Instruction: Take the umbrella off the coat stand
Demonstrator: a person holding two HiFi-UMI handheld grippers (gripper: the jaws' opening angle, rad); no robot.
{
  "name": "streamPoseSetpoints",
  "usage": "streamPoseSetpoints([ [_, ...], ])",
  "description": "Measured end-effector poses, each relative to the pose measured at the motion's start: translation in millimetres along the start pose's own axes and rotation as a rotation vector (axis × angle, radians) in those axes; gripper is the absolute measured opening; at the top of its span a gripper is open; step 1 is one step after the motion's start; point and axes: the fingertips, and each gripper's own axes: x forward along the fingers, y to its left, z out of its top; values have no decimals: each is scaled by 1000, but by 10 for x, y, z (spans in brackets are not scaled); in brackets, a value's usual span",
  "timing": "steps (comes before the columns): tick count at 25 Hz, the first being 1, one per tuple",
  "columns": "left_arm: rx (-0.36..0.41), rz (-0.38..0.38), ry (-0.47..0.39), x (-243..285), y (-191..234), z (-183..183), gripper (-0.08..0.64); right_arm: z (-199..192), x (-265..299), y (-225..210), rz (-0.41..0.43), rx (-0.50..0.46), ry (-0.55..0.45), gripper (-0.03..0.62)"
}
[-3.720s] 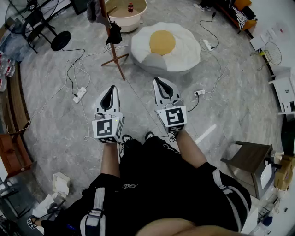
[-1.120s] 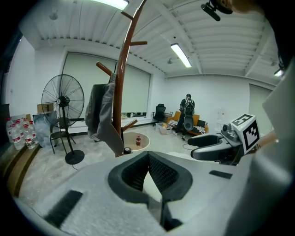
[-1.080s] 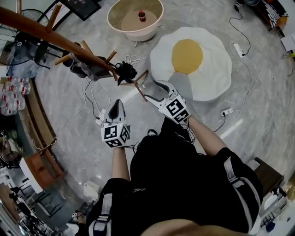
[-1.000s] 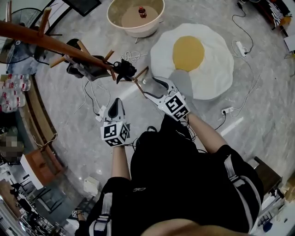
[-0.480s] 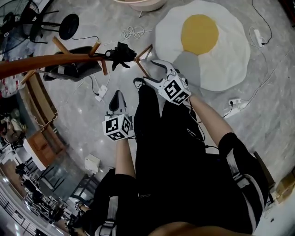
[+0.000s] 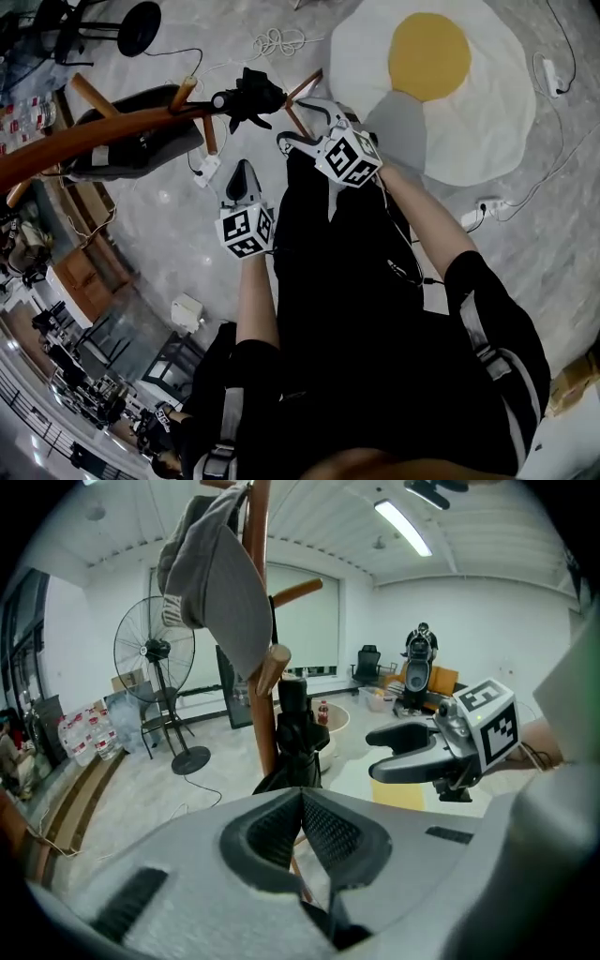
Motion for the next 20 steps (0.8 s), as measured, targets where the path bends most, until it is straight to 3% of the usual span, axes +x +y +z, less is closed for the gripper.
streamPoseSetpoints([
  [6, 52, 12, 29, 202, 167, -88, 0, -32, 554, -131, 73, -72, -13, 335],
  [12, 177, -14, 52, 366, 283, -74, 0, -44, 963, -194, 189, -166, -12, 383],
  [17, 158, -24, 59, 452, 340, -86, 0, -92, 1255, -115, 275, -222, 19, 389],
  [20, 157, -26, 63, 441, 355, -72, 0, -156, 1372, -77, 271, -239, 44, 330],
])
